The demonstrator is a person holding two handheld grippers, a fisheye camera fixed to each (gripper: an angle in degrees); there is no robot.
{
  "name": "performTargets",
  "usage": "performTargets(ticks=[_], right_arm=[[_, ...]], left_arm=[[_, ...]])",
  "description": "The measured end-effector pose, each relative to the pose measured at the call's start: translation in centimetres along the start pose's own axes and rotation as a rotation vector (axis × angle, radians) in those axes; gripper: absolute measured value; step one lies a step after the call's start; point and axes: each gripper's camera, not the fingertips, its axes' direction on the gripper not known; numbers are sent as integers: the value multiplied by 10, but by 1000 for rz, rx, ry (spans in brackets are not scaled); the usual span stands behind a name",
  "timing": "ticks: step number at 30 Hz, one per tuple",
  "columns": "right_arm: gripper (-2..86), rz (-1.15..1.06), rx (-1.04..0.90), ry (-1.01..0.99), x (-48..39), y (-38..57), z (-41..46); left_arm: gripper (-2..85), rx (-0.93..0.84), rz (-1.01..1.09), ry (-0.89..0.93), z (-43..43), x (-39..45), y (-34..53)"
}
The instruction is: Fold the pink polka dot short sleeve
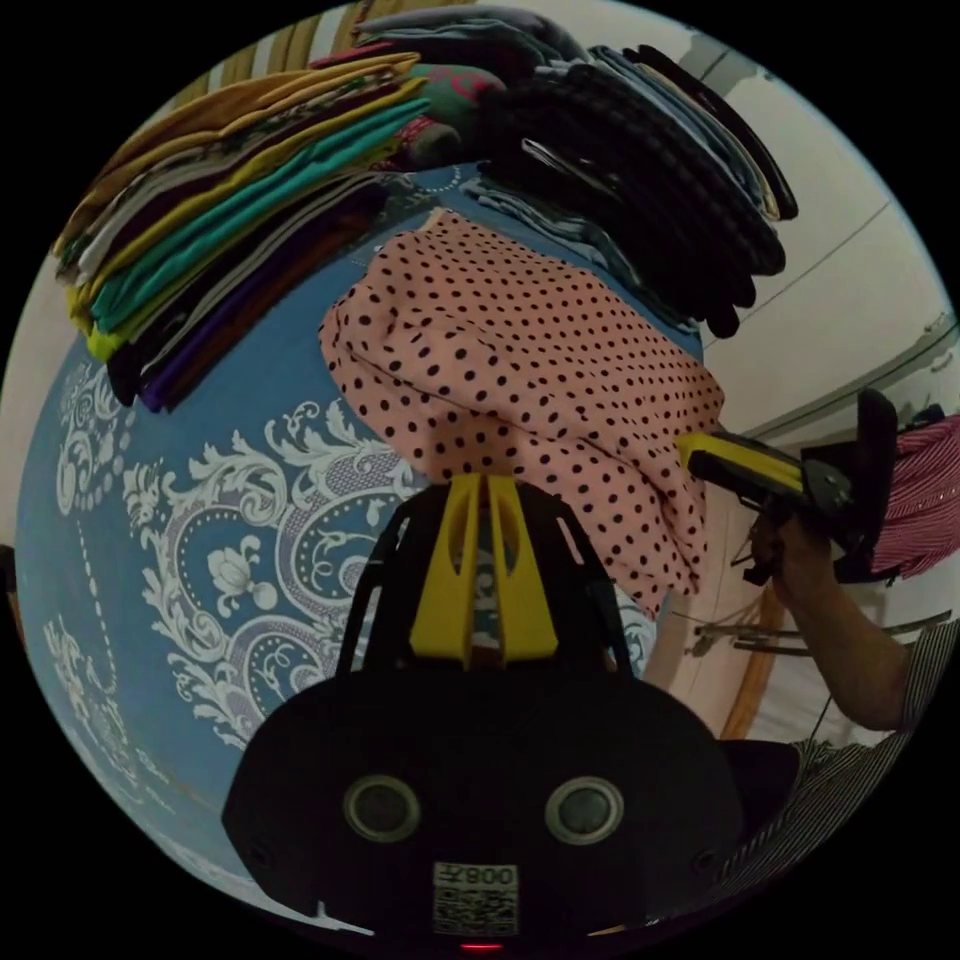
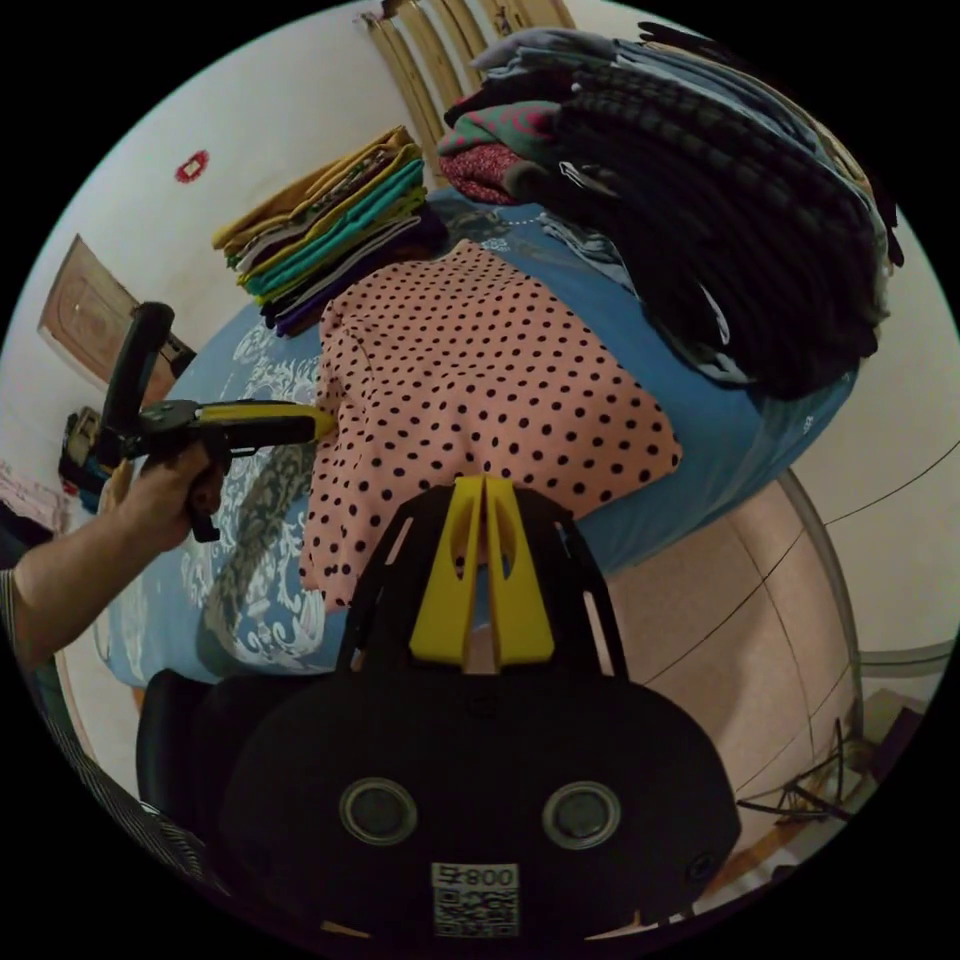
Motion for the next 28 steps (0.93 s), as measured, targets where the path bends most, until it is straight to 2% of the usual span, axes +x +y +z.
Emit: performTargets(ticks=[3,5,9,11,13,19,24,28], right_arm=[[1,10,-21,-25,-28,-9,18],[3,44,-70,-47,-42,-19,26],[10,62,66,-18,-90,-40,18],[19,34,132,-65,-122,-56,16],[39,-102,184,-170,-182,-92,27],[77,-442,262,-225,-374,-206,70],[79,-575,201,-150,-504,-274,130],[73,-572,215,-62,-583,-316,174]], left_arm=[[7,-7,-60,97,-32,-10,18],[6,72,-113,163,-71,-18,41],[5,210,-160,235,-138,-27,89],[5,260,-191,266,-176,-34,125],[4,281,-218,302,-201,-40,153],[4,278,-285,330,-276,-44,242],[3,261,-361,365,-325,-45,306],[3,267,-416,394,-364,-44,350]])
